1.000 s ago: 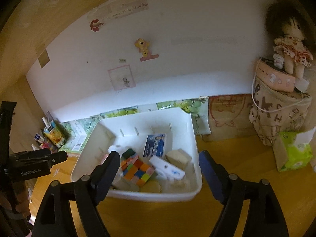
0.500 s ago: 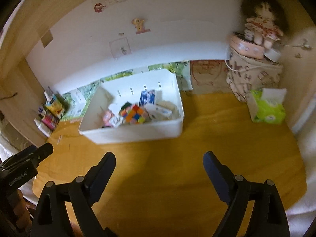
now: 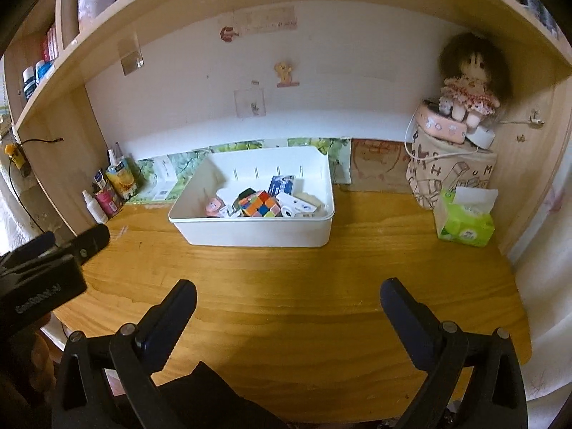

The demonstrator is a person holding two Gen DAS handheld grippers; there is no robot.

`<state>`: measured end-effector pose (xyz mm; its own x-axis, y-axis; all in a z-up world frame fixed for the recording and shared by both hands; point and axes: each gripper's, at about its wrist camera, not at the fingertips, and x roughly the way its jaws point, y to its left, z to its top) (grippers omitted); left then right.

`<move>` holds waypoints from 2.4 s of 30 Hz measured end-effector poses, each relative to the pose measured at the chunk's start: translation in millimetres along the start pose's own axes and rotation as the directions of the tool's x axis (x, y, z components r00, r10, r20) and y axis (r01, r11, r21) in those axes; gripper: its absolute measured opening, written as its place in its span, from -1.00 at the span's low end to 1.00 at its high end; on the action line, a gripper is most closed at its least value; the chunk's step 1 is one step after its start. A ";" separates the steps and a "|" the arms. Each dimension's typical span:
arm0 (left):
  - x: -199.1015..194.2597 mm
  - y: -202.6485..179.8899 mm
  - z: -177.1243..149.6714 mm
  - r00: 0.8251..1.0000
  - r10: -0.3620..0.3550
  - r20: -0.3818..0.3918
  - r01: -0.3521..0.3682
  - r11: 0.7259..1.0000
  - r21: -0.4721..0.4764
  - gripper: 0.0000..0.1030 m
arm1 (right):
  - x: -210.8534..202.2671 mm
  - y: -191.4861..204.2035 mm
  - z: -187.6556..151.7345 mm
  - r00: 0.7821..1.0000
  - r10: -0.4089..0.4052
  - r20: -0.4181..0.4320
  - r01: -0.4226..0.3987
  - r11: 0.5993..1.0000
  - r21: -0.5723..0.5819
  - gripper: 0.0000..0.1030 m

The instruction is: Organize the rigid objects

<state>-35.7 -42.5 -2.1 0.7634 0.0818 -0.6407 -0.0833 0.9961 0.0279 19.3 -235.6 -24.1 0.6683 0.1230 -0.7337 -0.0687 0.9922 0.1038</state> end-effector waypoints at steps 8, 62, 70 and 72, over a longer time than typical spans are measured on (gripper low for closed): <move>-16.6 -12.4 -1.9 0.996 0.016 0.083 -0.020 0.999 0.049 0.99 | -4.6 0.5 1.9 0.999 0.011 0.034 -0.010 1.000 -0.022 1.00; 4.2 -18.3 3.4 0.999 -0.029 0.027 0.027 0.997 0.070 0.99 | 27.0 4.6 6.8 0.996 0.011 -0.089 -0.013 1.000 -0.018 1.00; 5.8 -18.3 2.5 0.999 -0.028 0.025 0.026 0.997 0.070 0.99 | 30.1 4.1 6.6 0.995 0.015 -0.103 -0.017 1.000 -0.022 1.00; 6.1 -18.5 1.9 0.999 -0.026 0.024 0.025 0.997 0.070 0.99 | 30.5 3.8 6.6 0.994 0.015 -0.106 -0.017 1.000 -0.022 1.00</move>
<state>-28.3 -60.4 -5.1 0.7804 0.0564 -0.6227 -0.0196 0.9976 0.0657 44.3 -228.2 -41.6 0.5852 0.1390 -0.7989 -0.0963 0.9901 0.1018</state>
